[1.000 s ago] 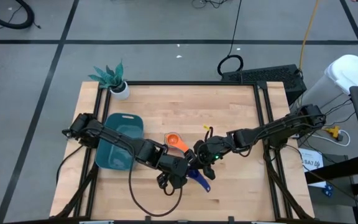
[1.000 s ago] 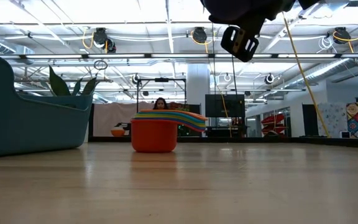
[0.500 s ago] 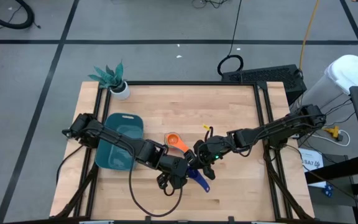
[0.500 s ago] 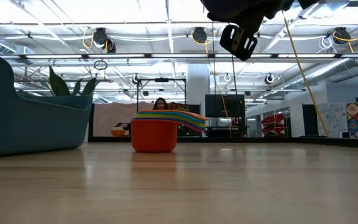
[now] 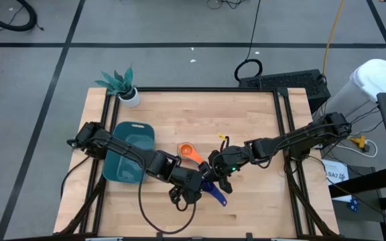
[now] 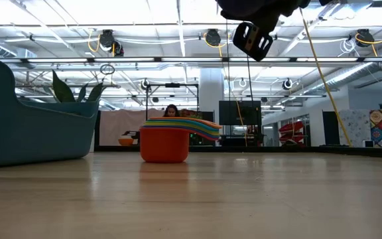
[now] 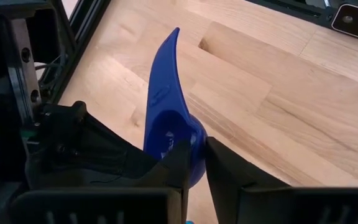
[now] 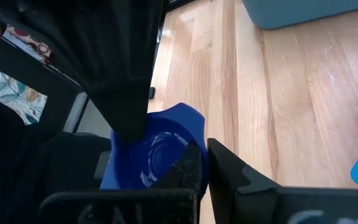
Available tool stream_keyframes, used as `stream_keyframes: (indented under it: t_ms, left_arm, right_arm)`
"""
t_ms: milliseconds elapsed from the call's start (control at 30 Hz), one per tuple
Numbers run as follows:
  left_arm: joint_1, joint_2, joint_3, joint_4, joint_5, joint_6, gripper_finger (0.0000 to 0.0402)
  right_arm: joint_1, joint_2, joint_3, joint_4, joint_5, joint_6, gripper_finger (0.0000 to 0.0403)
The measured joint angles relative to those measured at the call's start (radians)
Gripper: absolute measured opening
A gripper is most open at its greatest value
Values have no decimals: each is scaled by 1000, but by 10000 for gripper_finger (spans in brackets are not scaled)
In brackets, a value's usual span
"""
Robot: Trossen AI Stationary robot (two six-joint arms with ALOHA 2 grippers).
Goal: Nest measuring cups in basket
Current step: Stack the dark blue measuring cup on top of the orange measuring cup
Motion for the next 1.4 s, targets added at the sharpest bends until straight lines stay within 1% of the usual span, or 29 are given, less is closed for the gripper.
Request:
stream_keyframes:
  t_ms: [133,200,300,467,733,867,1167,1400]
  left_arm:
    - [-4,1,0,2,-1,2,17]
    - [-5,2,0,6,0,8,9]
    - [-5,2,0,9,-8,8,12]
    - [-18,2,0,11,-54,12,7]
    - [-27,2,-1,21,-78,12,4]
    - [-33,3,-2,22,-90,12,4]
    - [-32,3,-2,21,-101,8,2]
    - [-29,3,-2,23,-114,3,2]
  right_arm:
    - [0,-1,3,-8,-5,1,0]
    - [-1,-1,3,-7,-21,11,0]
    - [-1,-2,3,-6,-25,13,0]
    - [-1,-5,3,0,-26,13,0]
    - [-1,-5,3,2,-30,14,3]
    - [-1,-7,4,9,-29,13,23]
    - [-9,-8,6,15,-28,-12,83]
    - [-9,-21,6,-4,-27,-26,115]
